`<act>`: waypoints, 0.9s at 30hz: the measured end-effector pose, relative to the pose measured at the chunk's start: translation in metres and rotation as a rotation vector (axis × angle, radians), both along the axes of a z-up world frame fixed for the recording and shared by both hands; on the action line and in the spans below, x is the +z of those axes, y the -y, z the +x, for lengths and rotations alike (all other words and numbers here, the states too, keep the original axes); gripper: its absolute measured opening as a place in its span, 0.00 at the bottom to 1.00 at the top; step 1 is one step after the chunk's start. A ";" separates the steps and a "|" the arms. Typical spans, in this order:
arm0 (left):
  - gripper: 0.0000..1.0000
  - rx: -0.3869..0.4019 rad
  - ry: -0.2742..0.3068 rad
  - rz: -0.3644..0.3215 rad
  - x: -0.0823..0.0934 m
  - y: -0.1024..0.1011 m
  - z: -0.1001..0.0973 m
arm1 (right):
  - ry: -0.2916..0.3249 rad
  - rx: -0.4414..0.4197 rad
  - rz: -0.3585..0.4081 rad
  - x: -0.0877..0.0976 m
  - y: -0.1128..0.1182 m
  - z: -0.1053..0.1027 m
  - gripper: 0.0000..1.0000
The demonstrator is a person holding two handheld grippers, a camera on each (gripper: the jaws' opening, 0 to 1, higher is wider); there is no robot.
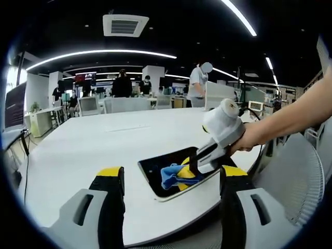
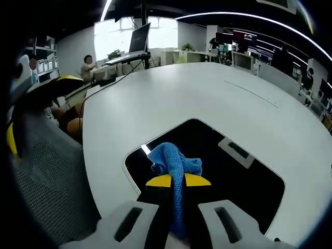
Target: Wipe the mirror surface with the cleaning cloth until all visible marks leave the cleaned area.
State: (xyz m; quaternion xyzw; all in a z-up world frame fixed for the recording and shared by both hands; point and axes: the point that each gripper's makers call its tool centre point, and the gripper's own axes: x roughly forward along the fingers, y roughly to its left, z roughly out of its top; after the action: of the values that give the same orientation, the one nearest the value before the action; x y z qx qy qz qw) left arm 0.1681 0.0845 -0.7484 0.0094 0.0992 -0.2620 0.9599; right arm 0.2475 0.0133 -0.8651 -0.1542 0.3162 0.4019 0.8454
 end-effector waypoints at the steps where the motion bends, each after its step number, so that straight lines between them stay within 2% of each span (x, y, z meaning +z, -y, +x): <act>1: 0.73 -0.001 -0.003 0.001 0.000 0.000 0.000 | 0.003 -0.006 0.003 0.000 0.000 -0.002 0.01; 3: 0.73 -0.003 -0.005 0.001 -0.001 0.001 0.000 | 0.015 -0.012 0.008 0.000 0.000 -0.005 0.01; 11: 0.75 0.002 0.001 0.001 0.000 0.000 0.000 | -0.008 0.007 0.017 0.002 0.000 -0.022 0.01; 27: 0.74 0.004 0.003 0.001 0.000 -0.001 0.000 | 0.000 0.019 -0.004 0.002 0.000 -0.029 0.01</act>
State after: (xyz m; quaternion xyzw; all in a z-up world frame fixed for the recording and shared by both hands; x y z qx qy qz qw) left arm 0.1685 0.0851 -0.7482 0.0102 0.0978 -0.2602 0.9605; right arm 0.2188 0.0133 -0.8633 -0.1587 0.3155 0.4094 0.8412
